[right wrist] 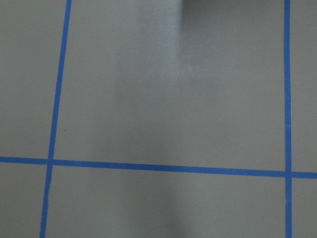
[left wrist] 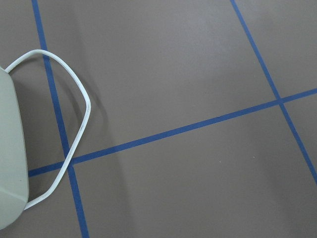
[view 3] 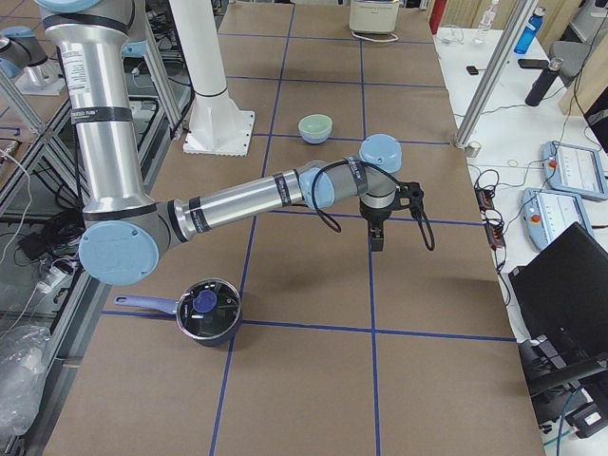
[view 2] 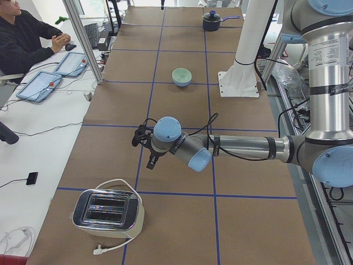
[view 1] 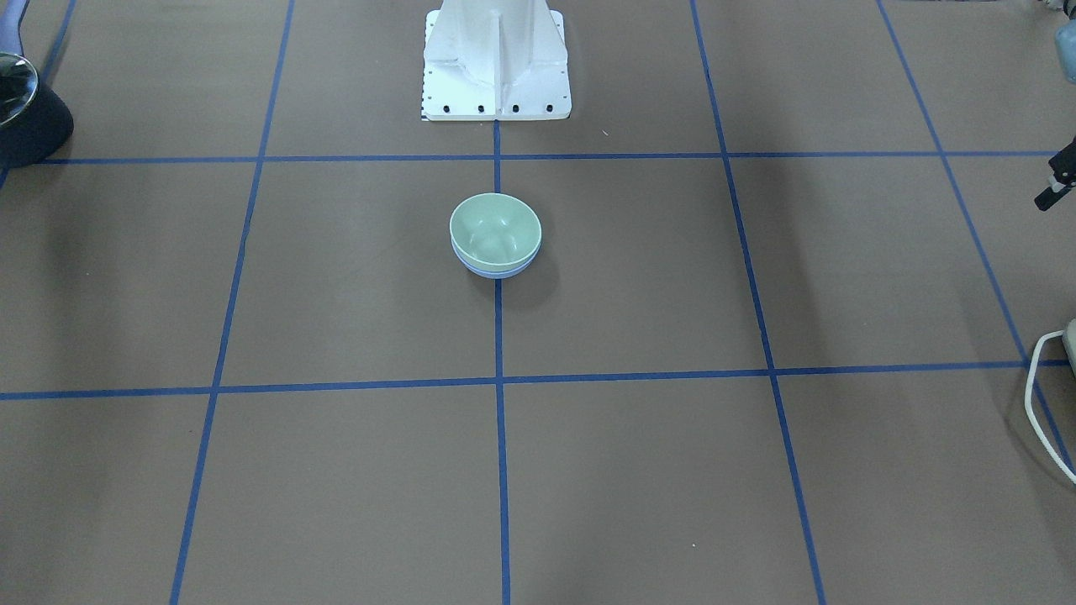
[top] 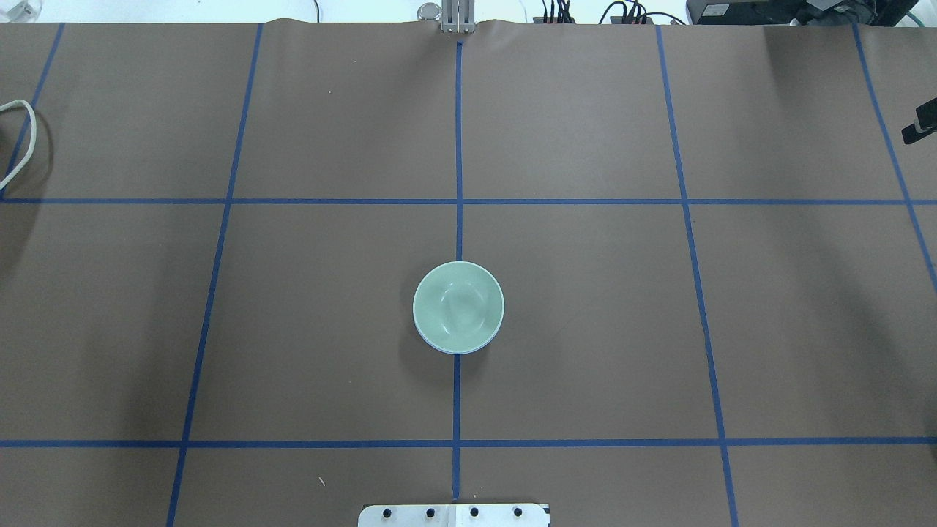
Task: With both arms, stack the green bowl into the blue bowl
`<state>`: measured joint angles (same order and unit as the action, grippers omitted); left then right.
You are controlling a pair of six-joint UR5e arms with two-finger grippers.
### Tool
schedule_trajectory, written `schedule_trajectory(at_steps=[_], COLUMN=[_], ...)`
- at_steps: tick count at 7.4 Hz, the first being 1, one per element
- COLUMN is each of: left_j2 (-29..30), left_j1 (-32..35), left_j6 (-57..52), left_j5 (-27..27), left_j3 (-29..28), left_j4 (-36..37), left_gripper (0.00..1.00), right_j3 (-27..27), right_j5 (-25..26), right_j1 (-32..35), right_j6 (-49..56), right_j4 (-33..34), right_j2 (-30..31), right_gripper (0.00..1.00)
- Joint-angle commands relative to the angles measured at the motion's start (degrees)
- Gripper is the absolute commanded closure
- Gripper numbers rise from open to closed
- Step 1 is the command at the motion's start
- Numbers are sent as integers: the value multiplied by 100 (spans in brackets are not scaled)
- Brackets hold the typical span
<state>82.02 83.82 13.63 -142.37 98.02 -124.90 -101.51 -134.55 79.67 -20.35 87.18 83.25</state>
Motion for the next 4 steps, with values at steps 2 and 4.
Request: schedule_trajectory(at_steps=[2, 4], left_j2=[-2, 7], left_j1=[-6, -15], left_j6=[-1, -1], left_j5=[25, 43], left_j3=[-11, -63], left_j4=[1, -25], left_gripper=[3, 3], right_j3=[0, 0], right_j5=[8, 8], right_j1=[-4, -4], right_j6=[5, -30], right_j4=[18, 27], right_j2=[-11, -37], right_gripper=[0, 0])
